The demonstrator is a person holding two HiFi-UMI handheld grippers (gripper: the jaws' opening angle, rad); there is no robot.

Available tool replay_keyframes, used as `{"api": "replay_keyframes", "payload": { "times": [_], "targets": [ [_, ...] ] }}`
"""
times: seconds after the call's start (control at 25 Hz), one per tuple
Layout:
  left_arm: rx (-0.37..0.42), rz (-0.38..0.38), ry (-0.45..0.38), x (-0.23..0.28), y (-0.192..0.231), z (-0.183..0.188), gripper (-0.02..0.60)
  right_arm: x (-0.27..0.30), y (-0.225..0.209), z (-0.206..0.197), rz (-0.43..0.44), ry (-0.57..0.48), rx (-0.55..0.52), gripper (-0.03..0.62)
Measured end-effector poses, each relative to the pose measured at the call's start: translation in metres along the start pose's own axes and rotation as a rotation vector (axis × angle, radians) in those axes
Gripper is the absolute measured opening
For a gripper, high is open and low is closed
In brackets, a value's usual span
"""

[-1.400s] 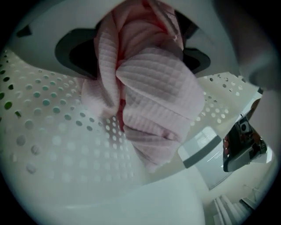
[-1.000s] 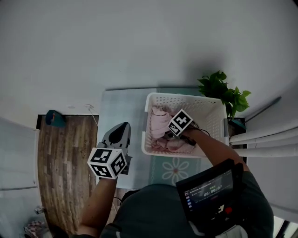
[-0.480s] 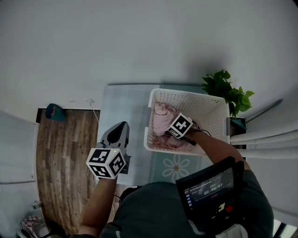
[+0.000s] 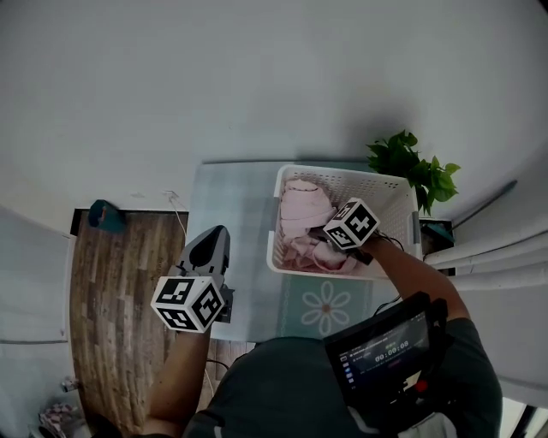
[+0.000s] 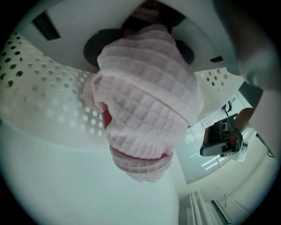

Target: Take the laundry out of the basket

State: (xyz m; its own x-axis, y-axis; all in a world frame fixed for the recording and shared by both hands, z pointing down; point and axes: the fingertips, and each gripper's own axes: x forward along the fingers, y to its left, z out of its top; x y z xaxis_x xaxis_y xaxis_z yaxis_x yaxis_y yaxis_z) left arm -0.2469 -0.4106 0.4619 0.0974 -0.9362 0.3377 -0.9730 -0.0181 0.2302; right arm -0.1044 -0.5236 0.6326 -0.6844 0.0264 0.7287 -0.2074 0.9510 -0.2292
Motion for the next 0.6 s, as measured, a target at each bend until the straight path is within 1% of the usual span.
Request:
{"api": "replay_keyframes", "payload": {
  "times": [0.16,0.28,0.6],
  "targets": [
    [0.015,-0.020,-0.022,-0.011,-0.009,0.005,0.010,-0.040,0.007,0.035,-0.040,-0.139,-0.051,0.245],
    [0.018,-0.023,-0.035,-0.020,-0.012,0.008,0.011,-0.073,0.011,0.058,-0.077,-0.236,-0.055,0.246],
    [0.037,-0.022,-0.104,-0.050,-0.013,0.027,0.011,-0.150,0.035,0.110,-0.158,-0.426,-0.098,0.245]
  ]
}}
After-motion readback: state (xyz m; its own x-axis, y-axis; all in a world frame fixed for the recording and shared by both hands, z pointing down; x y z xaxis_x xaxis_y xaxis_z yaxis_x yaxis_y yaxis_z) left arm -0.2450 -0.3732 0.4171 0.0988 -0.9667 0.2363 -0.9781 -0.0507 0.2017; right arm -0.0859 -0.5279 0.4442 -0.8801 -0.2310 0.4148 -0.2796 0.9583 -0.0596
